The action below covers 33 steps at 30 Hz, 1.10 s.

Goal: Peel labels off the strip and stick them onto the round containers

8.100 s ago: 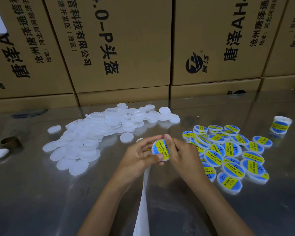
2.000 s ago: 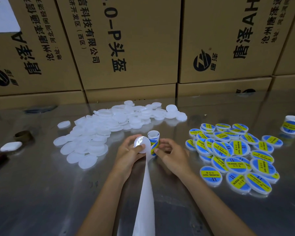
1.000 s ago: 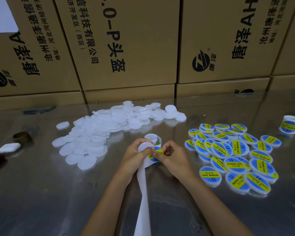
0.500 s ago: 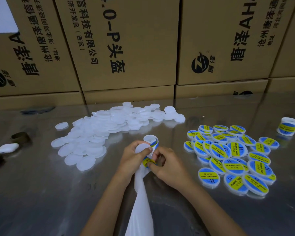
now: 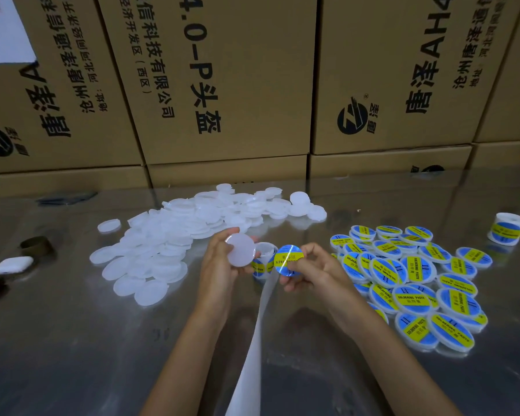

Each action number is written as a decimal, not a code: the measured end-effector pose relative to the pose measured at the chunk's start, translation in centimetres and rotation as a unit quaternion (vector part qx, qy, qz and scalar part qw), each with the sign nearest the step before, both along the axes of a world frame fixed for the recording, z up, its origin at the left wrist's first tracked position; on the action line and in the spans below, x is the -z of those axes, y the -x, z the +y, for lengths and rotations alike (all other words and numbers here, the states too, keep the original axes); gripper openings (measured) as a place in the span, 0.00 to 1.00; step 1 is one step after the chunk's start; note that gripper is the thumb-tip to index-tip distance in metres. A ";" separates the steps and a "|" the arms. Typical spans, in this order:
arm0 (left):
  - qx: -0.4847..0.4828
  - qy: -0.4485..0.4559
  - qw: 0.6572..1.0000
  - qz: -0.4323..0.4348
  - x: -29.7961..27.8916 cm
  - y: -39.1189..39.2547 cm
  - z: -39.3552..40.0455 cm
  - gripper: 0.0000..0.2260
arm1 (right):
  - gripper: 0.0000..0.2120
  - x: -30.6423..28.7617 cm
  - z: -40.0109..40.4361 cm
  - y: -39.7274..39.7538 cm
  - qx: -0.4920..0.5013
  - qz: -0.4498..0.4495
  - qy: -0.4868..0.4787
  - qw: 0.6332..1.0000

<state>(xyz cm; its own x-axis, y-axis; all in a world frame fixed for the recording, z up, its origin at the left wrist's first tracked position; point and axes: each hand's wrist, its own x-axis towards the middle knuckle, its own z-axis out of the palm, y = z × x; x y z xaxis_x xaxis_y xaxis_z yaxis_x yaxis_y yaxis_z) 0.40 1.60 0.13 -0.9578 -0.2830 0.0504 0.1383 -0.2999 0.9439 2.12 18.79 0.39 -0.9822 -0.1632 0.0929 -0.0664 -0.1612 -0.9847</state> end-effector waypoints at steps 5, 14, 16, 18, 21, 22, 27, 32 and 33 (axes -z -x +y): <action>0.118 -0.010 0.992 0.038 -1.3 -1.7 0.8 0.16 | 0.07 -0.3 -0.5 -0.5 -0.016 0.042 0.023 0.999; 0.193 -0.004 0.980 0.040 -1.6 -2.2 2.2 0.15 | 0.10 -0.5 -1.5 -0.9 0.037 0.083 0.001 0.996; 0.198 -0.005 0.979 0.046 -1.4 -2.2 2.3 0.15 | 0.10 -0.5 -1.5 -0.8 0.046 0.080 0.004 0.996; 0.201 -0.007 0.978 0.050 -1.3 -2.2 2.3 0.15 | 0.11 -0.4 -1.5 -0.7 0.056 0.076 0.003 0.995; 0.204 -0.008 0.978 0.049 -1.3 -2.2 2.3 0.15 | 0.11 -0.3 -1.4 -0.7 0.067 0.074 0.003 0.995; 0.204 -0.008 0.978 0.048 -1.3 -2.3 2.3 0.15 | 0.12 -0.2 -1.4 -0.6 0.068 0.073 0.005 0.995; 0.214 0.004 0.976 0.046 -1.4 -2.4 2.6 0.14 | 0.11 -0.1 -1.4 -0.5 0.078 0.063 0.011 0.995; 0.205 0.007 0.978 0.047 -1.4 -2.6 2.8 0.14 | 0.13 0.5 -1.3 -0.2 0.133 0.078 -0.057 0.986; 0.202 0.007 0.978 0.047 -1.3 -2.7 2.8 0.14 | 0.13 0.7 -1.3 -0.1 0.152 0.094 -0.091 0.980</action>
